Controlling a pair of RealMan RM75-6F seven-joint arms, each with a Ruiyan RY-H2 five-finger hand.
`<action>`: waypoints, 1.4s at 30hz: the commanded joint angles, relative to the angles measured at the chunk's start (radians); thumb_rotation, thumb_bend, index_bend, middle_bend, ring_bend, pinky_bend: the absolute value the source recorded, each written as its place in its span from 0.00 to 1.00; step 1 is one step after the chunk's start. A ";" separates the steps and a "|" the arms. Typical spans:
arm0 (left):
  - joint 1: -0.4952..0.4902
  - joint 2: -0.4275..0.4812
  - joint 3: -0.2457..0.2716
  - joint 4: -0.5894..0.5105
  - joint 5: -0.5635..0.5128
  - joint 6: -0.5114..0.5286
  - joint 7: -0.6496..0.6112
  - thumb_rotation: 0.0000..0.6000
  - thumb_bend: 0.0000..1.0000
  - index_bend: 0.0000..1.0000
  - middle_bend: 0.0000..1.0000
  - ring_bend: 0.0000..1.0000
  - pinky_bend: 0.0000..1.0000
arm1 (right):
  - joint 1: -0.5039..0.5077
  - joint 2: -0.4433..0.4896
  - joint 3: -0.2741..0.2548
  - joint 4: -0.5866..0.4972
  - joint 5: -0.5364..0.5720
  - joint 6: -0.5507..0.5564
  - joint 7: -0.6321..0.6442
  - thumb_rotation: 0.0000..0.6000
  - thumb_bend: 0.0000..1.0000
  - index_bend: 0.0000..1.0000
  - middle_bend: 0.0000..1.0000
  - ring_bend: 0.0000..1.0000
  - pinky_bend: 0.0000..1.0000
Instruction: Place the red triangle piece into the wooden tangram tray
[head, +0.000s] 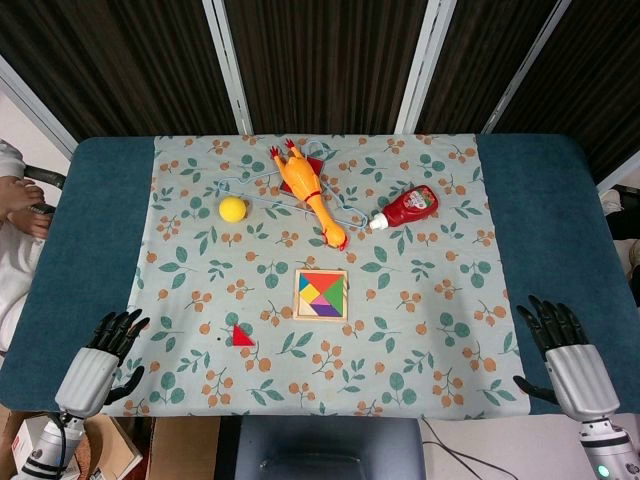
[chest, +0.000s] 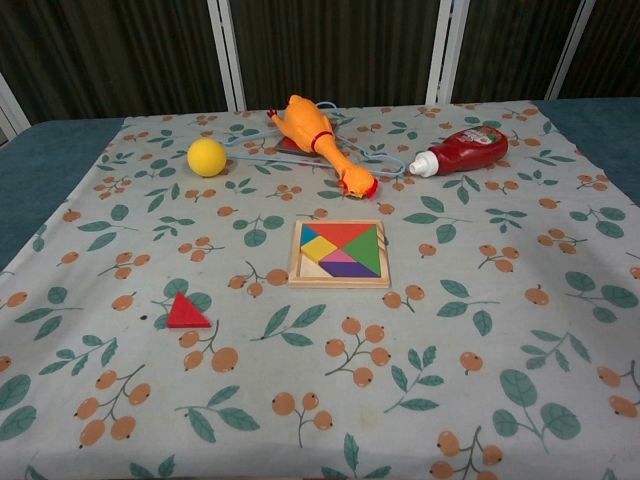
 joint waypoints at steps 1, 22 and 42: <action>-0.005 -0.002 0.006 0.005 0.013 -0.002 -0.005 1.00 0.40 0.00 0.00 0.00 0.05 | 0.000 0.000 0.000 -0.002 0.001 0.000 -0.001 1.00 0.20 0.00 0.00 0.00 0.00; -0.138 -0.290 -0.092 0.008 -0.125 -0.264 0.085 1.00 0.40 0.28 1.00 1.00 1.00 | 0.021 0.005 -0.011 -0.007 -0.019 -0.030 0.026 1.00 0.20 0.00 0.00 0.00 0.00; -0.220 -0.419 -0.149 0.042 -0.246 -0.347 0.245 1.00 0.40 0.29 1.00 1.00 1.00 | 0.027 0.003 -0.012 -0.015 -0.007 -0.048 0.010 1.00 0.20 0.00 0.00 0.00 0.00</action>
